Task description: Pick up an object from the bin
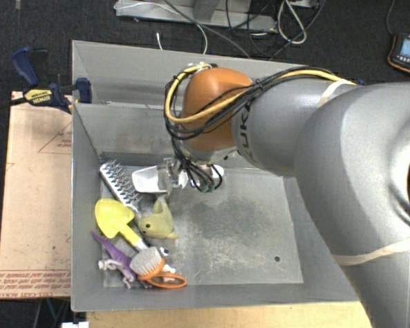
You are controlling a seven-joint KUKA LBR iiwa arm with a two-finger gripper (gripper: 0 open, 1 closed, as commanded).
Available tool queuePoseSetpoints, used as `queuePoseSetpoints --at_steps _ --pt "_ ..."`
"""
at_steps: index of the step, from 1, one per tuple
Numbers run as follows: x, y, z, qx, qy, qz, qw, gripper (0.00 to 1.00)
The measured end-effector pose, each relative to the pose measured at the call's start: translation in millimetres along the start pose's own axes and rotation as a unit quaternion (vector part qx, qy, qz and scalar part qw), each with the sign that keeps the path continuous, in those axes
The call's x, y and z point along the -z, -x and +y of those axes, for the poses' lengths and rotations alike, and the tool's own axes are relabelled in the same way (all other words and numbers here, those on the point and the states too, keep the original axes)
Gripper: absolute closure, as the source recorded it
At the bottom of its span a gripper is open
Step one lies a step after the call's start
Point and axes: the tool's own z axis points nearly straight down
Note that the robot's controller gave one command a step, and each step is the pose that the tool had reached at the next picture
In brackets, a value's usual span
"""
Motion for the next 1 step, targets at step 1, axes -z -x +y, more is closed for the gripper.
queuePoseSetpoints --at_steps 1 --pt "100.8 -10.8 -30.9 -0.120 -0.001 -0.0013 0.9928 1.00"
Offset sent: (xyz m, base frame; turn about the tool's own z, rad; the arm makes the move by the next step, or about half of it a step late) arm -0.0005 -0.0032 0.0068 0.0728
